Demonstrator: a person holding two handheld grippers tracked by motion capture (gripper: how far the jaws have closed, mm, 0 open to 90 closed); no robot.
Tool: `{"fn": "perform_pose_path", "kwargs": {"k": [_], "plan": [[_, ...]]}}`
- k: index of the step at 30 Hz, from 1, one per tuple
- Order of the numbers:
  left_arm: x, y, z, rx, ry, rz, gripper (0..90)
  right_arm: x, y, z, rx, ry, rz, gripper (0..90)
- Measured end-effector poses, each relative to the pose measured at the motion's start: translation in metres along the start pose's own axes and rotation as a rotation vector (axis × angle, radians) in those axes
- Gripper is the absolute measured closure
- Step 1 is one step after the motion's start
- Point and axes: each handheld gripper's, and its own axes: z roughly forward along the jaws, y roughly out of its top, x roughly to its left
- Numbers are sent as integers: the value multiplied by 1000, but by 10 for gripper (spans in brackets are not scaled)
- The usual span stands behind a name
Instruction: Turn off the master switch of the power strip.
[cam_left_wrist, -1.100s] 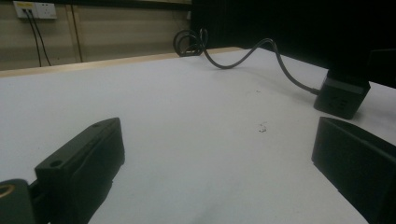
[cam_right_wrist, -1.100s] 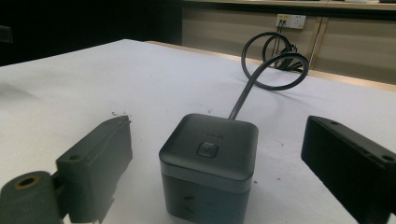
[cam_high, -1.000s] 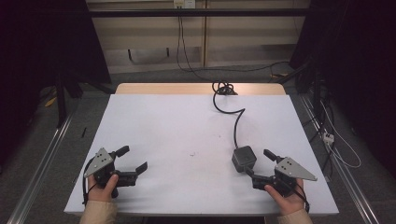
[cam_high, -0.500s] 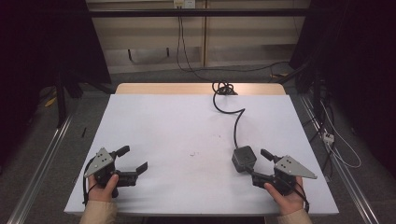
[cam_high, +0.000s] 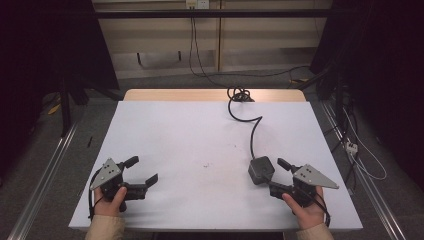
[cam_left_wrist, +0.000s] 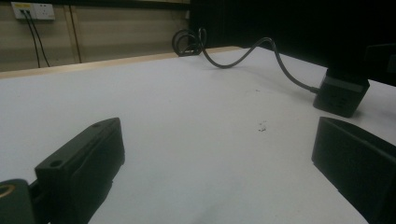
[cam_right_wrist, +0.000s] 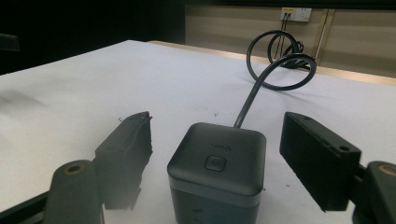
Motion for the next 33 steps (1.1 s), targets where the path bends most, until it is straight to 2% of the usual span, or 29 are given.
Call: {"fn": "perform_pose_path", "kwargs": {"k": [23,25,28,30,33], "plan": [[0,0,0,2,2,3,21,-5,6,5,1,7,18,354],[0,0,1,4,1,7,21,-5,7,6,0,10,19,394],[-1,0,1,4,0,5,22,-6,7,6,0,11,19,404],[-1,0,1,4,0,3,21,-6,7,7,-1,17,19,464],[-1,0,1,5,-1,2,21,-6,8,7,1,20,20,491]]}}
